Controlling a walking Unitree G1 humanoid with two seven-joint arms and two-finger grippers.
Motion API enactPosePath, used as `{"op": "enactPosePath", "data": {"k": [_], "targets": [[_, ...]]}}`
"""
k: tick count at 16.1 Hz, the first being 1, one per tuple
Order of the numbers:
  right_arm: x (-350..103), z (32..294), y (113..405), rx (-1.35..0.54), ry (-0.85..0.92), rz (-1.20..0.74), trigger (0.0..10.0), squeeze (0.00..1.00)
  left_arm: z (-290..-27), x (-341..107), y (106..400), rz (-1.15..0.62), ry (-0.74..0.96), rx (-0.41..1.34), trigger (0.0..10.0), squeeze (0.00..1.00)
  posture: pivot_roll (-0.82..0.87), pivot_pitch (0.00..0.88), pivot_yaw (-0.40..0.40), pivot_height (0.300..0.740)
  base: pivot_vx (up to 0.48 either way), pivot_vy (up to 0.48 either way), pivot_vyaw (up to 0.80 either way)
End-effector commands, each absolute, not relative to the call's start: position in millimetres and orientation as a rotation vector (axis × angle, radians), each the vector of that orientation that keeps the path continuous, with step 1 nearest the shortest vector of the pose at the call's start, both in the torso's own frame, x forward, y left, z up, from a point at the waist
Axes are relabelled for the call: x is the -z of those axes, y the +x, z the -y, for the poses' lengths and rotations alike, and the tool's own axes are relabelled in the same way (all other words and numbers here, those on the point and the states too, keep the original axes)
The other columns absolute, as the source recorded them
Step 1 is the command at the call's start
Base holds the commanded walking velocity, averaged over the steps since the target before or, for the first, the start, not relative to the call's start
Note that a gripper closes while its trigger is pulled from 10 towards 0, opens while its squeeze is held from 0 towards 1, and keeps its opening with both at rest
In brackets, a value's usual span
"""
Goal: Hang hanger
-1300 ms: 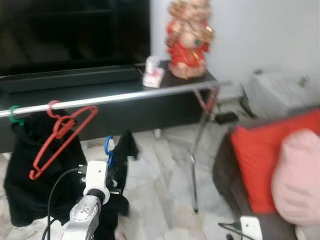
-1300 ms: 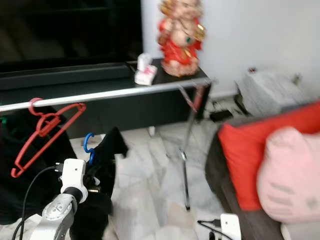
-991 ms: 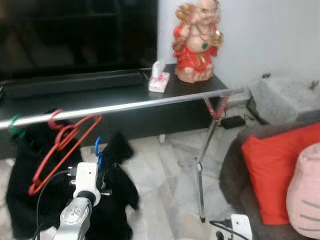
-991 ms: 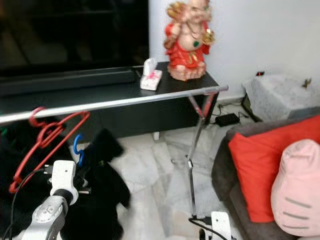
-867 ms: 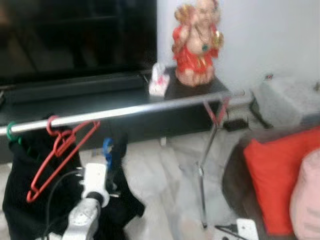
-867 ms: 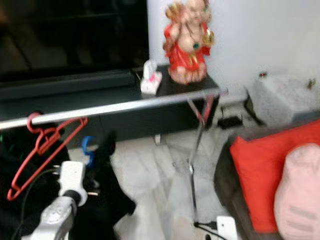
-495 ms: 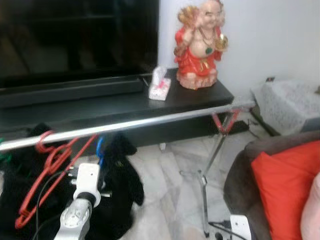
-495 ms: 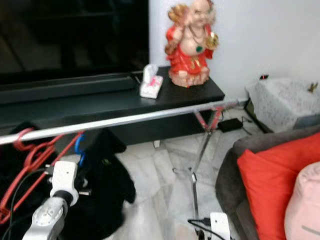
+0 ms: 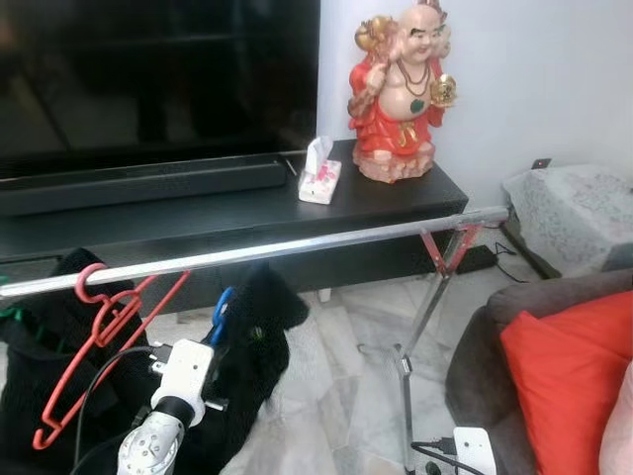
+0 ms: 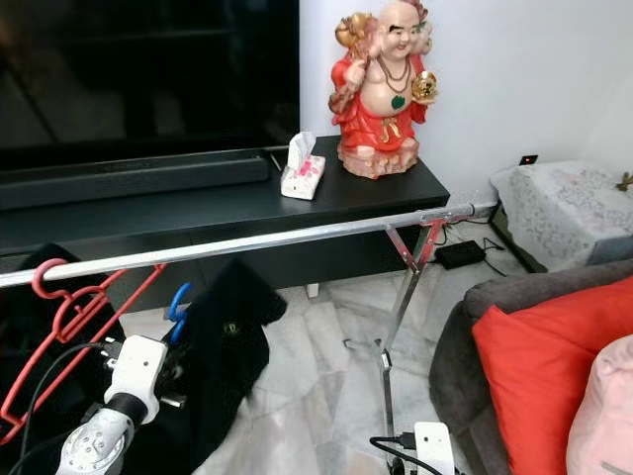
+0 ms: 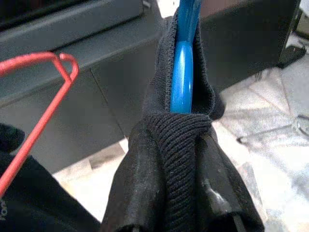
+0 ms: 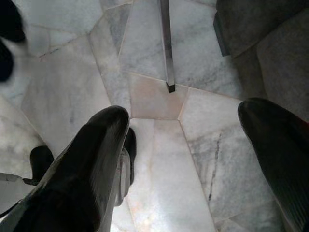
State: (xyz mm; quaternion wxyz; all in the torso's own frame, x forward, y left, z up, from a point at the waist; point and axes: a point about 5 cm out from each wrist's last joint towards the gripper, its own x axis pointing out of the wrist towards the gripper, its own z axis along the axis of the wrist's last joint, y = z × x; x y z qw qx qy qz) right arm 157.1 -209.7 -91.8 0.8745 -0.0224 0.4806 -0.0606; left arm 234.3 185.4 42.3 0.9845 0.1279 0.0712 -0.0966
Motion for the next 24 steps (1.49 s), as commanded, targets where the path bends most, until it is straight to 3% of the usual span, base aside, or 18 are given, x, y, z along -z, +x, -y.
{"op": "enactPosePath", "data": {"k": [1, 5, 12, 24], "targets": [[91.7, 211.3, 157.0, 0.136, -0.048, -1.008, 10.0, 0.00, -179.6, -61.7, 245.5, -0.033, 0.275, 0.207, 10.0, 0.00, -0.08, 0.000, -0.029, 0.740, 0.000, 0.000, 0.00], [91.3, 212.4, 157.6, 0.133, -0.050, -1.005, 10.0, 0.00, -178.7, -63.0, 251.2, -0.015, 0.296, 0.213, 10.0, 0.00, -0.08, 0.000, -0.029, 0.740, 0.000, 0.000, 0.00], [90.9, 214.9, 157.1, 0.146, -0.054, -1.003, 10.0, 0.00, -195.7, -70.3, 265.5, -0.003, 0.190, 0.002, 10.0, 0.00, -0.08, 0.000, -0.044, 0.740, 0.000, 0.000, 0.00], [89.8, 216.1, 158.5, 0.157, -0.040, -0.987, 10.0, 0.00, -192.4, -79.1, 294.1, -0.038, 0.103, -0.079, 10.0, 0.00, -0.08, 0.000, -0.037, 0.740, 0.000, 0.000, 0.00]]}}
